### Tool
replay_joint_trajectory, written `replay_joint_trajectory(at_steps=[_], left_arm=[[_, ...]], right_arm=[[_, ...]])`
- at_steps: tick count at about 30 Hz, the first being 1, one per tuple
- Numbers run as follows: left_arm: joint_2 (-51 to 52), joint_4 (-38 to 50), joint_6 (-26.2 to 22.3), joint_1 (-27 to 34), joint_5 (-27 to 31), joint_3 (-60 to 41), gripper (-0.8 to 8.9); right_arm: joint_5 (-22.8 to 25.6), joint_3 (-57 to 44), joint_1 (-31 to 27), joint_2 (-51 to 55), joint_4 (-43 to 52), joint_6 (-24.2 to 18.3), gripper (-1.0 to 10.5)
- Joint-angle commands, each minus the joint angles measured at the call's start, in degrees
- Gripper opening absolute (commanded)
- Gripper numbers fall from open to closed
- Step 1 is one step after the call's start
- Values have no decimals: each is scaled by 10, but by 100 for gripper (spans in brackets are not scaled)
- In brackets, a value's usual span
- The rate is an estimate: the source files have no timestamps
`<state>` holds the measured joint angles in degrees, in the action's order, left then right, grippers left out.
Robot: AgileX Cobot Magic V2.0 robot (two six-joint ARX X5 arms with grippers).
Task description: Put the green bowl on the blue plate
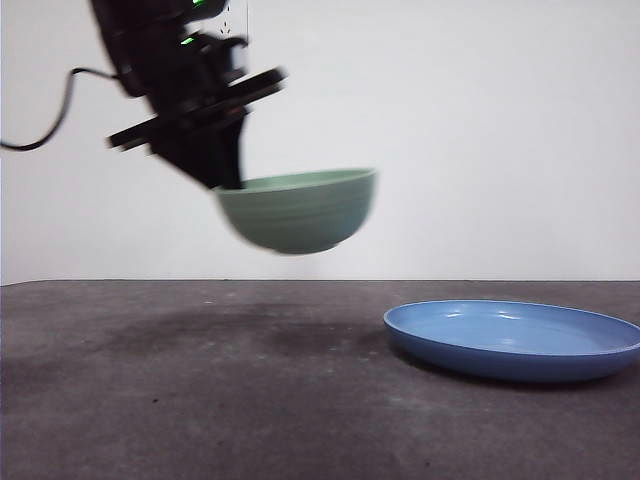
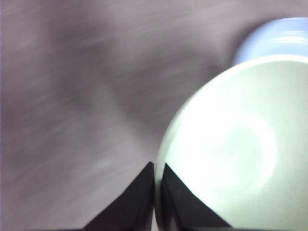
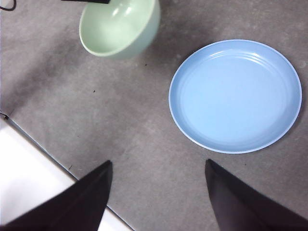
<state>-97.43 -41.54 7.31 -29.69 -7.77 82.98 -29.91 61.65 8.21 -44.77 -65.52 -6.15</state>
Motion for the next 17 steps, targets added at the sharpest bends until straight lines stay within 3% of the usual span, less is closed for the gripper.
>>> replay_joint_trajectory(at_steps=[1,17], left_arm=[[-17,30,19,-29,-4,28,11],[-186,43,48,-114,-4,179,11]], right_arm=[[-1,12,2,-4,4,2,308],[-1,12,2,-4,3,12,308]])
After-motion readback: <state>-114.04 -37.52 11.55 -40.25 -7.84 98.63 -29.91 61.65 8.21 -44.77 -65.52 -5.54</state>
